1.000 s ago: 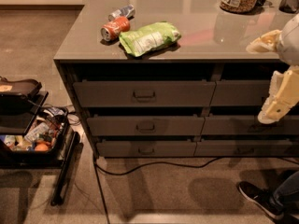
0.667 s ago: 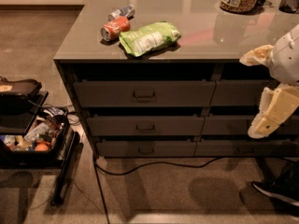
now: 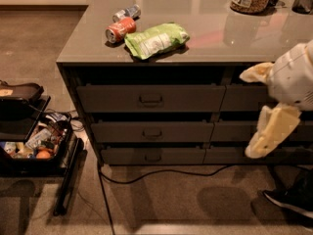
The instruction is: Open bottom drawer
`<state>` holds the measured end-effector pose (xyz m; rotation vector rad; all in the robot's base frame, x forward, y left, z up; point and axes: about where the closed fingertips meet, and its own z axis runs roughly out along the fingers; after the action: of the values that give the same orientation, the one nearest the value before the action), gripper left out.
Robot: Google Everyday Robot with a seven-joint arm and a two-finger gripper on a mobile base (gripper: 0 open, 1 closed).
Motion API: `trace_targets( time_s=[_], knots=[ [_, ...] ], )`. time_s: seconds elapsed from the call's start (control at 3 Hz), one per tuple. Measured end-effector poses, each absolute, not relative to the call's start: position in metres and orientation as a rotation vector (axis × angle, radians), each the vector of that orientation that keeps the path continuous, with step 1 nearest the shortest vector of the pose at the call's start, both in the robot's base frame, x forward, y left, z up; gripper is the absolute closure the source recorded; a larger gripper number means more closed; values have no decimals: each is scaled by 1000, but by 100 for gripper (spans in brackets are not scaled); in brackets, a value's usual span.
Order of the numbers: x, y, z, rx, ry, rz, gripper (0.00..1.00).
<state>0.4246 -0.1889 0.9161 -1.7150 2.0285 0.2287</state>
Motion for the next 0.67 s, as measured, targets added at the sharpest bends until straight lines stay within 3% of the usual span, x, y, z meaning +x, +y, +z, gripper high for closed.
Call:
trace_targets(
  time_s=[0.67],
  knots=[
    [415, -166, 876, -1632, 2050, 296, 0]
  ],
)
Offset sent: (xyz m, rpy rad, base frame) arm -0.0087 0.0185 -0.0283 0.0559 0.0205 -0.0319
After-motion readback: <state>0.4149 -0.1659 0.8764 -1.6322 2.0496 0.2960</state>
